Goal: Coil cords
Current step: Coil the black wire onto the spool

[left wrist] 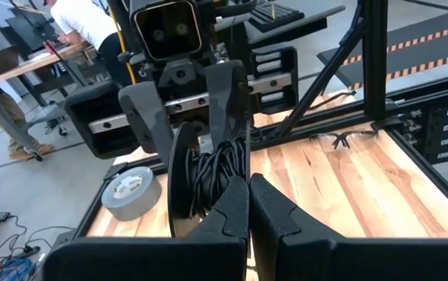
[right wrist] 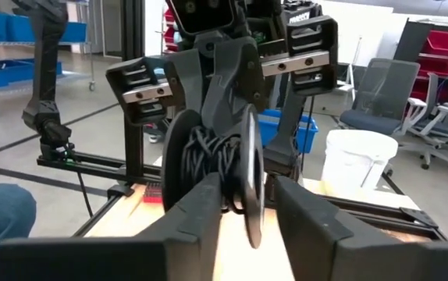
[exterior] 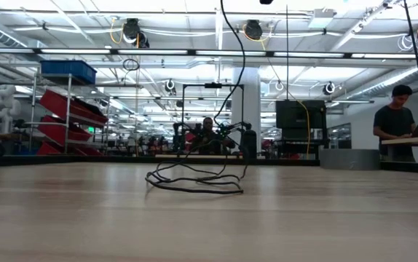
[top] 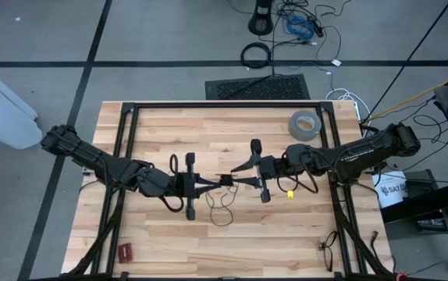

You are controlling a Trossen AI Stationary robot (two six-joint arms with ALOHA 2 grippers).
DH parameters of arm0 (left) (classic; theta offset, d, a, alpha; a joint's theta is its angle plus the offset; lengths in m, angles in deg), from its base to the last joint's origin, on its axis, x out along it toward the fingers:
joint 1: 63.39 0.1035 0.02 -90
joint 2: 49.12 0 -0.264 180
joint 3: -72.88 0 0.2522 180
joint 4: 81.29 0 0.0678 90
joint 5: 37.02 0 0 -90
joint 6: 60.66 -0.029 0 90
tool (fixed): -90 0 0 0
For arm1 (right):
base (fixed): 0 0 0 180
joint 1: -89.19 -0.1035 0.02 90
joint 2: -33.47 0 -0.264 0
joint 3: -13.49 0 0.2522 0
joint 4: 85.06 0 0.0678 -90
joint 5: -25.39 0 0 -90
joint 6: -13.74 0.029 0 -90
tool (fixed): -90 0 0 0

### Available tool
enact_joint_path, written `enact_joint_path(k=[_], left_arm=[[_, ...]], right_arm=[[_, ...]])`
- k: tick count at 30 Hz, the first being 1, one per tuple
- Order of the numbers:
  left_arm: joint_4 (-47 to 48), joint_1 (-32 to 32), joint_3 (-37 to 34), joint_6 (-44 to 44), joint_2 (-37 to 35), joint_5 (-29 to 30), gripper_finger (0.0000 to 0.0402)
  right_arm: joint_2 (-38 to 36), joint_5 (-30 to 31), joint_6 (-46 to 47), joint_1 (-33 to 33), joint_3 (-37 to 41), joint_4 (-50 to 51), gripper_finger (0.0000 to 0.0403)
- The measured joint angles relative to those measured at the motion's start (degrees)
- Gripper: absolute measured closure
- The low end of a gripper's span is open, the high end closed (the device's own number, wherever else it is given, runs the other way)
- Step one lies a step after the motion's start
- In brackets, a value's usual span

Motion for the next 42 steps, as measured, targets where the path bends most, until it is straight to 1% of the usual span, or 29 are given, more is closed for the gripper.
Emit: enact_joint_path(k=[3, 7, 8, 11, 14, 17, 21, 23, 25, 28, 30, 33, 37, 39, 42], left_arm=[[0.0, 0.0, 0.0, 0.0, 0.0, 0.0, 0.0401], [0.0, 0.0, 0.0, 0.6, 0.0, 0.0, 0.0401], [-0.1, 0.0, 0.0, 1.0, 0.0, 0.0, 0.0401], [-1.3, 0.2, 0.0, 1.5, 0.0, 0.0, 0.0394], [-3.7, 0.1, 0.0, 1.4, 0.0, 0.0, 0.0374], [-5.5, 0.1, 0.0, 1.0, 0.0, 0.0, 0.0342], [-5.4, 0.1, 0.0, 1.4, 0.0, 0.2, 0.0294], [-5.3, -0.2, 0.0, 1.4, 0.1, 1.5, 0.0277], [-5.3, -0.8, 0.0, 0.7, 0.1, 4.5, 0.0267], [-5.4, -2.4, 0.0, -2.2, -0.5, 10.8, 0.0262], [-6.4, -3.4, 0.0, -3.6, -1.4, 12.8, 0.0261], [-6.8, -5.0, 0.1, -3.4, -3.1, 13.2, 0.0260], [-6.2, -6.7, 0.1, 2.3, -3.4, 13.2, 0.0260], [-6.4, -7.3, 0.1, 4.4, -1.8, 12.9, 0.0260], [-7.7, -7.6, 0.0, 5.9, 2.9, 12.4, 0.0260]], right_arm=[[0.0, -0.1, -0.1, 0.0, 0.0, 0.0, 0.0325], [0.0, -0.1, -0.1, 0.3, 0.0, -0.1, 0.0387], [0.0, -0.1, -0.4, 0.3, 0.0, -0.1, 0.0394], [0.0, 0.0, -0.7, 0.3, 0.0, -0.2, 0.0398], [0.0, 0.1, -1.2, 0.3, 0.0, -0.3, 0.0401], [0.0, 0.2, -0.9, 0.3, 0.0, -0.2, 0.0402], [-0.2, 0.8, -0.4, 0.4, 0.0, -0.3, 0.0402], [-0.6, 0.9, -0.2, 0.4, 0.0, -0.3, 0.0402], [-1.3, 0.9, -0.1, 0.4, 0.0, -0.3, 0.0403], [-2.7, 2.6, -0.1, 0.3, 0.0, 1.2, 0.0403], [-3.9, 4.0, -0.1, 0.3, 0.0, 3.1, 0.0403], [-5.9, 5.4, -0.1, 0.4, 0.0, 4.8, 0.0403], [-8.8, 7.7, -0.1, 0.3, 0.0, 6.5, 0.0403], [-10.4, 7.9, -0.1, 0.3, 0.0, 7.0, 0.0403], [-12.3, 7.9, -0.4, 0.3, 0.0, 7.9, 0.0403]])
